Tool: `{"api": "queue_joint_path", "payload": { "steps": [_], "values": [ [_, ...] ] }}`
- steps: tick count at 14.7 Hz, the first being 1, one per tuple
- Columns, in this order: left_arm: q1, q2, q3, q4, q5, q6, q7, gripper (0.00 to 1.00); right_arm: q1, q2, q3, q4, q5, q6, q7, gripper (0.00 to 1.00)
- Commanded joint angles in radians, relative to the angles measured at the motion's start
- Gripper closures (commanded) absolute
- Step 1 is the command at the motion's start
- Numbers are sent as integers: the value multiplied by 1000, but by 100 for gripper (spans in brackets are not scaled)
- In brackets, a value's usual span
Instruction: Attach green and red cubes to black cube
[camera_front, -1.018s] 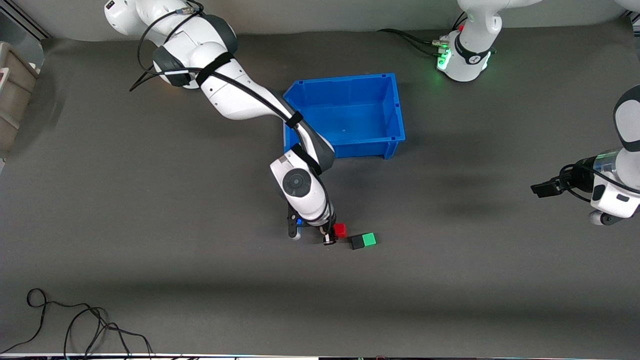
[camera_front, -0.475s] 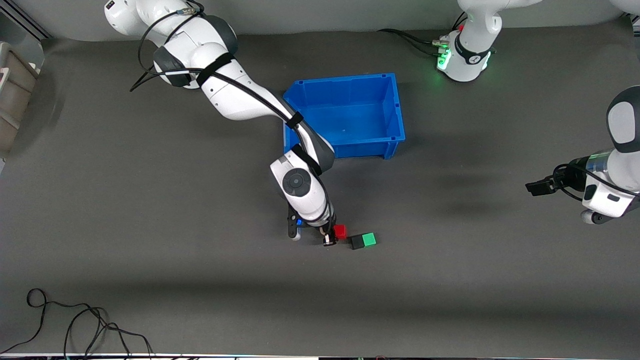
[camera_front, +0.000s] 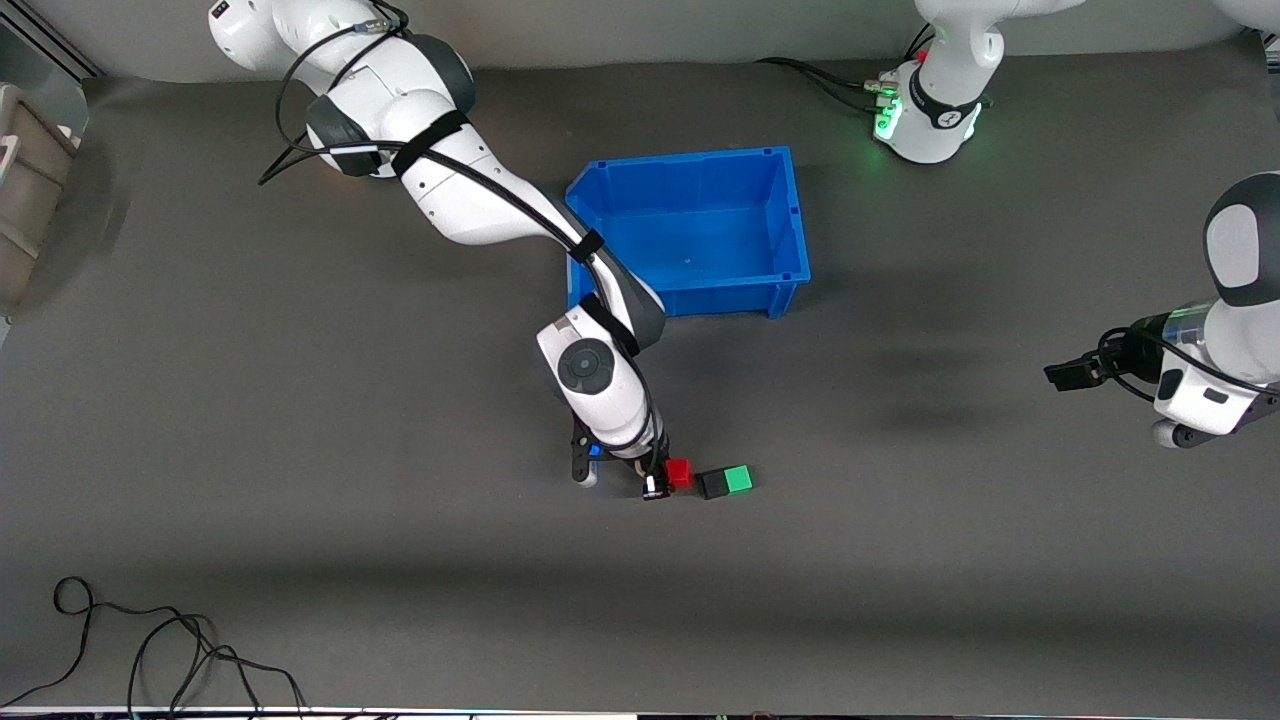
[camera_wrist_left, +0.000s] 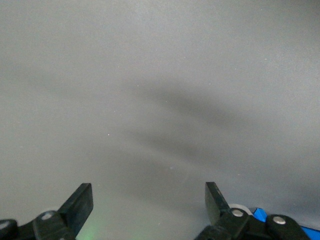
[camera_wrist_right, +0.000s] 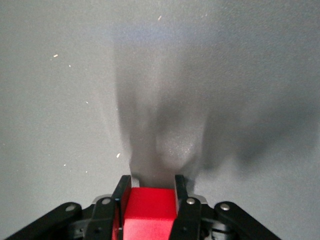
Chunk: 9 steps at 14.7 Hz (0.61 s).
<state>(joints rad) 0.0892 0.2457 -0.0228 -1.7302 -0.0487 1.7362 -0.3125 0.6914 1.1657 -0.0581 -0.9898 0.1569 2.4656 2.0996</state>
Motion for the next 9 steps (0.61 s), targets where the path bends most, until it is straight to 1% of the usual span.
{"api": "queue_joint_path", "payload": {
  "steps": [1, 4, 6, 8, 9],
  "values": [
    [-48, -25, 4, -28, 10, 22, -69, 0, -1, 48, -19, 46, -16, 21, 20, 100],
    [-146, 15, 4, -26, 9, 98, -238, 0, -13, 49, -17, 85, -16, 24, 5, 100],
    [-209, 73, 4, -12, -8, 194, -386, 0, -13, 49, -16, 88, -16, 67, 3, 100],
    [-282, 154, 1, 41, -10, 274, -543, 0, -12, 49, -16, 88, -16, 102, 3, 100],
    [-317, 206, 1, 90, -8, 290, -629, 0, -9, 49, -16, 86, -16, 108, 3, 100]
  ]
}}
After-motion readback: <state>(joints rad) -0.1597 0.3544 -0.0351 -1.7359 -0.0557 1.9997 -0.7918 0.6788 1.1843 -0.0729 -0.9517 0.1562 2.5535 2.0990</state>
